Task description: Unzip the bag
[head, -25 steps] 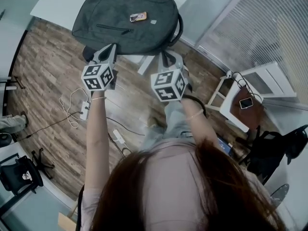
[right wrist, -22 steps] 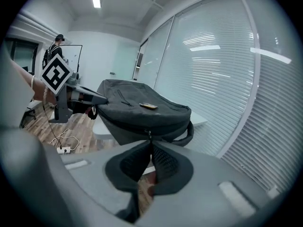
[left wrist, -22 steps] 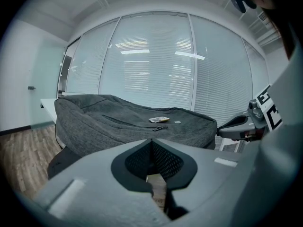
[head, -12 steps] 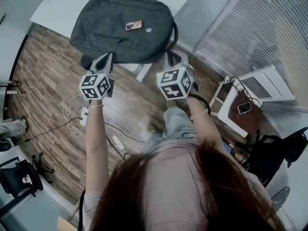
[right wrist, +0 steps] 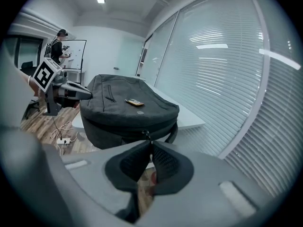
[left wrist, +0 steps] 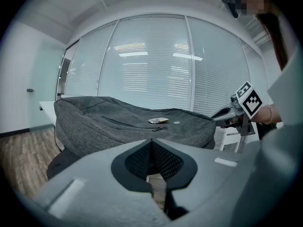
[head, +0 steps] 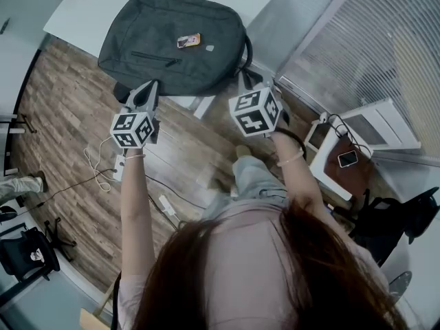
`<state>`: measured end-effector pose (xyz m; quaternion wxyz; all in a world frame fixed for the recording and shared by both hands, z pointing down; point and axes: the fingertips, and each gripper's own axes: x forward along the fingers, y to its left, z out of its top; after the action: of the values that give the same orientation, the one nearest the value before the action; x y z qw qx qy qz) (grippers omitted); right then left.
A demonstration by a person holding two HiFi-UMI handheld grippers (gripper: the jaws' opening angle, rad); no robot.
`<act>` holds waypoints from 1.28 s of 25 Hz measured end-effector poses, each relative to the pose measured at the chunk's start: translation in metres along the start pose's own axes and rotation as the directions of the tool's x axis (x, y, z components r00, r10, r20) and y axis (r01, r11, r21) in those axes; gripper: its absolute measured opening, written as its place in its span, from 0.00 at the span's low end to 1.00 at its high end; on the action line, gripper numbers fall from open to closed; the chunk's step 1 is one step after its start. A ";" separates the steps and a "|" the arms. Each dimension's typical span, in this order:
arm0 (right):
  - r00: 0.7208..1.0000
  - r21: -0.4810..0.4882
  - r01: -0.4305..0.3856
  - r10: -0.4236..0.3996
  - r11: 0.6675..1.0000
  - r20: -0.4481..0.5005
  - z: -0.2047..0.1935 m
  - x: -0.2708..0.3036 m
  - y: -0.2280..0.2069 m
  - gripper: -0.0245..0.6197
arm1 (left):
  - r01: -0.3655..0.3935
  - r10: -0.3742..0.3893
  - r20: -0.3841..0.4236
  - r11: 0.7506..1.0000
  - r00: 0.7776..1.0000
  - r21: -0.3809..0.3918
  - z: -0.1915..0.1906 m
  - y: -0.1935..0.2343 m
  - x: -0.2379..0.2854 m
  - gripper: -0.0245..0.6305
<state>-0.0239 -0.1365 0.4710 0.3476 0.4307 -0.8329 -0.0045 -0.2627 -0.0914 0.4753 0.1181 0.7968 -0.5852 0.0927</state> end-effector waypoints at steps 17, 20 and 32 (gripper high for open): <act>0.999 -0.047 -0.041 0.040 0.998 -0.013 0.007 0.032 -0.039 0.07 | 0.014 -0.014 0.016 1.000 1.000 0.008 -0.002 -0.002 0.003 0.05; 0.998 -0.048 -0.060 0.060 0.997 -0.006 0.008 0.036 -0.042 0.06 | 0.019 -0.019 0.018 1.000 1.000 0.008 -0.002 -0.004 0.004 0.05; 0.985 -0.017 -0.168 0.169 0.986 0.038 0.005 0.038 -0.038 0.05 | -0.062 0.062 -0.044 0.998 0.997 0.011 0.006 -0.007 0.005 0.05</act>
<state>-0.0145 -0.1886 0.4773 0.3333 0.3562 -0.8729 0.0107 -0.2547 -0.0959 0.4704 0.1245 0.7765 -0.6065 0.1167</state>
